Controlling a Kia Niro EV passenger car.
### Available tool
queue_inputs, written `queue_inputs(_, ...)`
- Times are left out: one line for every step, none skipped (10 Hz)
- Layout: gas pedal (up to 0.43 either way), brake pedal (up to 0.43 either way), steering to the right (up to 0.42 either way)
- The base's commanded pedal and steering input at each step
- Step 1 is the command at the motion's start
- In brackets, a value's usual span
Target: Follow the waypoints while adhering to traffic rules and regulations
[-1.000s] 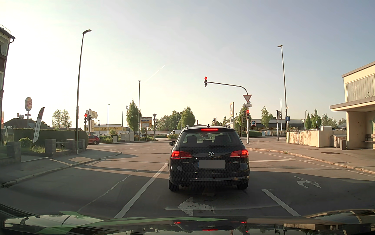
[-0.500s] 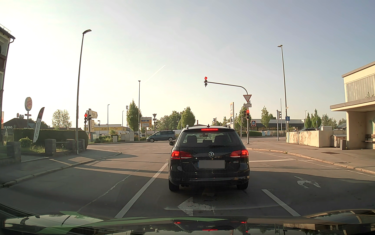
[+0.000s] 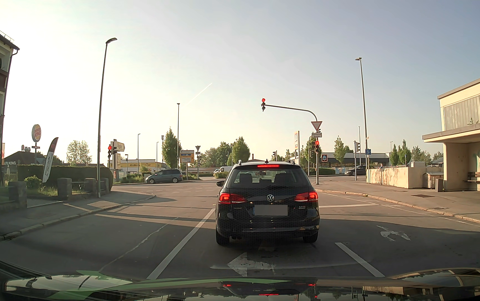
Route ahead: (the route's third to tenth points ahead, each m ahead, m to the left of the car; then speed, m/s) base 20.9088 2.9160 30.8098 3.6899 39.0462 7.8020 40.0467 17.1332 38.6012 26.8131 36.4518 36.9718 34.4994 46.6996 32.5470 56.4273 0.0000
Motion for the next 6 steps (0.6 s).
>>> queue_inputs(0.0, 0.366, -0.006)
queue_inputs(0.0, 0.366, -0.005)
queue_inputs(0.0, 0.366, -0.005)
queue_inputs(0.0, 0.366, -0.005)
queue_inputs(0.0, 0.366, -0.006)
queue_inputs(0.0, 0.36, -0.005)
